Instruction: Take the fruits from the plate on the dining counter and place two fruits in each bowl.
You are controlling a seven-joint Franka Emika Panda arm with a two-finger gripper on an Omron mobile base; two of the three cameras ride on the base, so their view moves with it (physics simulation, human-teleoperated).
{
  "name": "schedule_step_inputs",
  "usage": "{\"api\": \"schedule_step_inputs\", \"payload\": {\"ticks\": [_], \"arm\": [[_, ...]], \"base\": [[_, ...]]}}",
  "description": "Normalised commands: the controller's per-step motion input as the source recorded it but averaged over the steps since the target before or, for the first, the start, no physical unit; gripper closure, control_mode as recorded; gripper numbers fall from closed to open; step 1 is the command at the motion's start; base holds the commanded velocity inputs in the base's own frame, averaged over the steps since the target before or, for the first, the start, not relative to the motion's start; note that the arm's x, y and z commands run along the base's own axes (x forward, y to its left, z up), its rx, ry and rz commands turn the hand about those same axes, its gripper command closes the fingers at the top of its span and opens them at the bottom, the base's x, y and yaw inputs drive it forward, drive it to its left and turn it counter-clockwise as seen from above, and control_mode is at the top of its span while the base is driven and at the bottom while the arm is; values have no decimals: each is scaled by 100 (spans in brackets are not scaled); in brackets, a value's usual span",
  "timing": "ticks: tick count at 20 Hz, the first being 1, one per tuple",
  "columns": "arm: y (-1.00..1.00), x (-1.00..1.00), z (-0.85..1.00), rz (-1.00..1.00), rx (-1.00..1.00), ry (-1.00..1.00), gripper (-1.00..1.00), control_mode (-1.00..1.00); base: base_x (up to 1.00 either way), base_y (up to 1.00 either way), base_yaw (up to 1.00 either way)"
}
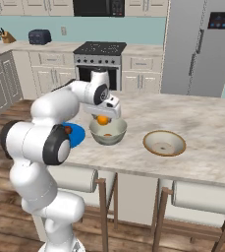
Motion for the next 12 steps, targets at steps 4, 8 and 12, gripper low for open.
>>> {"api": "schedule_step_inputs", "payload": {"ticks": [4, 8, 12], "arm": [[2, 0, -56, 4, -7, 0, 100, -100], [0, 26, -32, 1, -2, 0, 100, -100], [0, 46, 0, 4, 0, 0, 100, -100]], "base": [[0, 0, 0], [0, 0, 0], [0, 0, 0]]}}
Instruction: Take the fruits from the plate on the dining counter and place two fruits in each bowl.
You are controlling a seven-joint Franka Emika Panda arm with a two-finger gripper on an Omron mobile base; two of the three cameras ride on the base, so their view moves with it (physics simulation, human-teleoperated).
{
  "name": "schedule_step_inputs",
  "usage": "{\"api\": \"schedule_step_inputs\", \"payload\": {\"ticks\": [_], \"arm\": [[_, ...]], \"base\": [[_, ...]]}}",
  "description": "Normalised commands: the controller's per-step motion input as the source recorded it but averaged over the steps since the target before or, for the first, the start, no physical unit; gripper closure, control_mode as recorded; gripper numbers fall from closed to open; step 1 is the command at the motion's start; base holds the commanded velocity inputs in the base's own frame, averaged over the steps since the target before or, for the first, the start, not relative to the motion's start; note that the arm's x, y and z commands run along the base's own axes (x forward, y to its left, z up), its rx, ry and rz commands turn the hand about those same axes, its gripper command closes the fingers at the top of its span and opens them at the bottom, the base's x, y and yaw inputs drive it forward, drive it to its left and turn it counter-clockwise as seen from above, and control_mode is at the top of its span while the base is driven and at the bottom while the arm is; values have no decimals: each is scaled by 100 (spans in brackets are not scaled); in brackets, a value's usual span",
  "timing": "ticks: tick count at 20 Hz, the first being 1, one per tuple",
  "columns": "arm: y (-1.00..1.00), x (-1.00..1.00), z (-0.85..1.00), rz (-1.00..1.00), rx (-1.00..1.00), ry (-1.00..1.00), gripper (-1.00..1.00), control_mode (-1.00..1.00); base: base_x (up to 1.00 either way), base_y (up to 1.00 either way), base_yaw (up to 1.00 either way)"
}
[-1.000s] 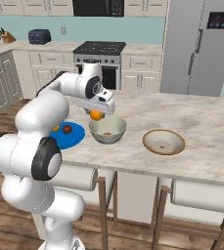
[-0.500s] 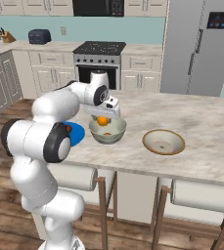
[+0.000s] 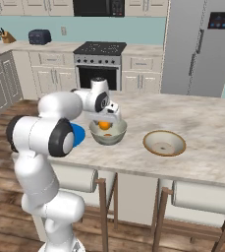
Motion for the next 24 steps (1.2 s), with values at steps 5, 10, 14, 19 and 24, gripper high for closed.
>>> {"api": "schedule_step_inputs", "payload": {"ticks": [5, 10, 14, 19, 24], "arm": [[0, 46, -13, 3, 0, 0, 100, -100], [-1, 24, -42, 2, 0, 0, 100, -100], [-1, 30, -46, 1, 0, 0, 100, -100], [-2, 25, -36, 2, 0, 0, -100, -100], [-1, 11, -5, 1, 0, 0, -100, -100]], "base": [[0, 0, 0], [0, 0, 0], [0, 0, 0], [0, 0, 0], [0, 0, 0]]}}
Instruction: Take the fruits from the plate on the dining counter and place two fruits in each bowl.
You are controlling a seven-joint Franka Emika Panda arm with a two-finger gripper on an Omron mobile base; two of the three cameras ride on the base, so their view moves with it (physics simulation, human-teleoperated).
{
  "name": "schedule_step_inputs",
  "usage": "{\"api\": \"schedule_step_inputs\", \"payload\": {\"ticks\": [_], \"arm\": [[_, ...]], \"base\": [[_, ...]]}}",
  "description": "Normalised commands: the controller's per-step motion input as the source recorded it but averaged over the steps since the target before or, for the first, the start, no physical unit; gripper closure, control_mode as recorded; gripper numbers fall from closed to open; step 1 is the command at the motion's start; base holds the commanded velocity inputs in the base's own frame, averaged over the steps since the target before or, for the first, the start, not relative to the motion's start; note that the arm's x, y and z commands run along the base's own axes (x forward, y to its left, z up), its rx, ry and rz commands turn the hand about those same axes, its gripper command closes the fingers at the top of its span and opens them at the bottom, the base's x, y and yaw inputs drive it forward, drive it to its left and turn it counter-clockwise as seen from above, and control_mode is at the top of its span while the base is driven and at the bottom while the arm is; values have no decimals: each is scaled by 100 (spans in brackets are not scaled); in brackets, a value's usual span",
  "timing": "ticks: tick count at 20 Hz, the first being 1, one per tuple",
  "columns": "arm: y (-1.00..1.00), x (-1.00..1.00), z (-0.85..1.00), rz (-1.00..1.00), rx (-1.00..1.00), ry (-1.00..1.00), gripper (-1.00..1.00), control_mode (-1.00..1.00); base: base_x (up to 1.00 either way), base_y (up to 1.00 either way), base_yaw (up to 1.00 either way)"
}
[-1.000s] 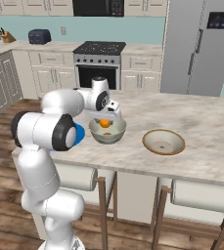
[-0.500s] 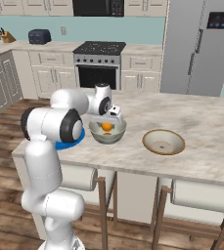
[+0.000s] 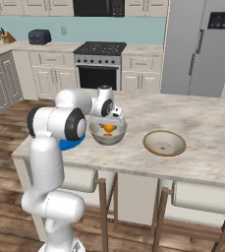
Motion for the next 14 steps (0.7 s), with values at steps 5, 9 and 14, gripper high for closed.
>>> {"api": "schedule_step_inputs", "payload": {"ticks": [5, 9, 14], "arm": [[0, 0, 0, 0, 0, 0, -100, -100], [0, 0, 1, 0, 0, -2, -100, -100], [0, -9, 50, 0, 0, -13, -100, -100]], "base": [[0, 0, 0], [0, 0, 0], [0, 0, 0]]}}
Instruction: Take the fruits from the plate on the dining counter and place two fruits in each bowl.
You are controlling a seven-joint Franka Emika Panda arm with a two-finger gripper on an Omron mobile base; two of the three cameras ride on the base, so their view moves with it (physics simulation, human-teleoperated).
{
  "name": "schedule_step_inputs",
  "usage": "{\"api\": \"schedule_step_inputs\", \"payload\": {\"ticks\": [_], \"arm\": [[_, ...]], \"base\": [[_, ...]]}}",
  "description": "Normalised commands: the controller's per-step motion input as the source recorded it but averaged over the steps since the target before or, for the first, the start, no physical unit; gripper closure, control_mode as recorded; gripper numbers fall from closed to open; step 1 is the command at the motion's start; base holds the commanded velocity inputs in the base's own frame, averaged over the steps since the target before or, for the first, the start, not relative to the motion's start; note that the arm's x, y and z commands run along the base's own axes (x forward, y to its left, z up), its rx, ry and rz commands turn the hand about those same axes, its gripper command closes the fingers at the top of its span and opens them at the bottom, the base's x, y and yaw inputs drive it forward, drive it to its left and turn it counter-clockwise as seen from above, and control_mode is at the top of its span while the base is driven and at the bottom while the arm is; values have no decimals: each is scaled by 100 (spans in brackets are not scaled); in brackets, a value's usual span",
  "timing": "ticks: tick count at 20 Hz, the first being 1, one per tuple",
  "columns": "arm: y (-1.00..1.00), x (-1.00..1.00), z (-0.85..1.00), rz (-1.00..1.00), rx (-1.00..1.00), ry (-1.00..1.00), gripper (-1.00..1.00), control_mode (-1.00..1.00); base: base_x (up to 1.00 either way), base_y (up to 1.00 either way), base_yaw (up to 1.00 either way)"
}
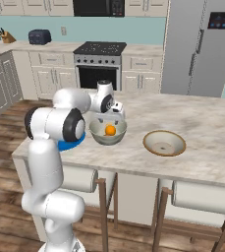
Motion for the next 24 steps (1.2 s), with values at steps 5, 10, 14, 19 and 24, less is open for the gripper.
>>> {"api": "schedule_step_inputs", "payload": {"ticks": [5, 10, 14, 19, 24], "arm": [[41, -49, 79, 1, -1, -14, -100, -100], [91, -54, 42, 13, -4, -5, -100, -100], [88, -21, 35, 20, 0, 0, -100, -100], [77, -19, 2, 23, 0, 7, -100, -100], [52, -6, 0, 20, 0, 19, -100, -100]], "base": [[0, 0, 0], [0, 0, 0], [0, 0, 0], [0, 0, 0], [0, 0, 0]]}}
